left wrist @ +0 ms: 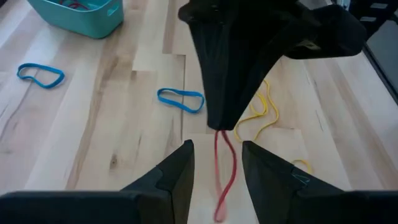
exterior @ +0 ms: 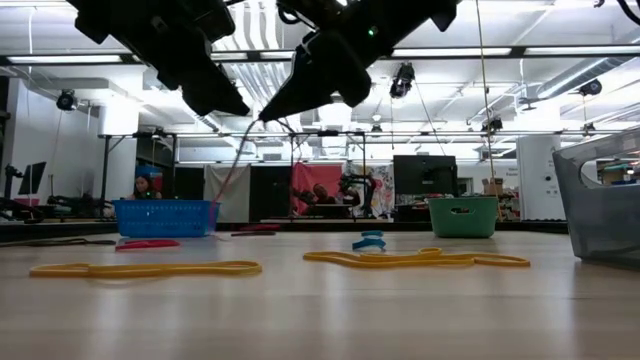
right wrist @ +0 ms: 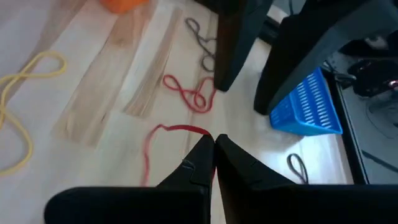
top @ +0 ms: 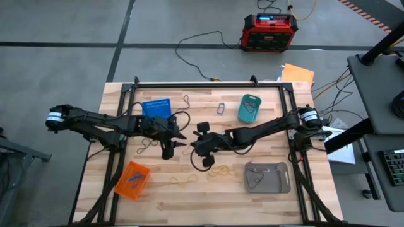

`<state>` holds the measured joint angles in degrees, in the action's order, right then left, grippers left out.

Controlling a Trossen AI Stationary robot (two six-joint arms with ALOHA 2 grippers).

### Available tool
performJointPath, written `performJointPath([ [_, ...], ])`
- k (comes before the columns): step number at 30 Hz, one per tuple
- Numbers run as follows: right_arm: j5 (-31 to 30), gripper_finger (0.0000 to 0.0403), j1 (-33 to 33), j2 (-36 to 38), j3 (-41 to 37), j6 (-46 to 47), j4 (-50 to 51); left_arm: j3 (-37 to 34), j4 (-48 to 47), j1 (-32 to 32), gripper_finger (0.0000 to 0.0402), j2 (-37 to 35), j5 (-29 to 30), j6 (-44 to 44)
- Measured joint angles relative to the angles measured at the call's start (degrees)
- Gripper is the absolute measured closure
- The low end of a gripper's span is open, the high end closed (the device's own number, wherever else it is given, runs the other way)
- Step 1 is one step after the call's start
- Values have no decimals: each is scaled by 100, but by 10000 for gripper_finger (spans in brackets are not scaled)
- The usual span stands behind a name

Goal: Sort rubber bands into baskets
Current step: Put the bottom orange rubber band into the left blue bin

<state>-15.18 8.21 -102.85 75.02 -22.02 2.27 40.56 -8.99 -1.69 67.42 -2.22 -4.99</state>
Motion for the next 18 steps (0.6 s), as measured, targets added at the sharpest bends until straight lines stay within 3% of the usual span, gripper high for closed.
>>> performJointPath([
  [11, -201, 394, -12, 20, 46, -451, -450, -64, 93, -3, 224, 62, -65, -20],
  [18, -301, 394, -26, 21, 221, -645, -477, -64, 264, -3, 234, 405, -2, -145],
])
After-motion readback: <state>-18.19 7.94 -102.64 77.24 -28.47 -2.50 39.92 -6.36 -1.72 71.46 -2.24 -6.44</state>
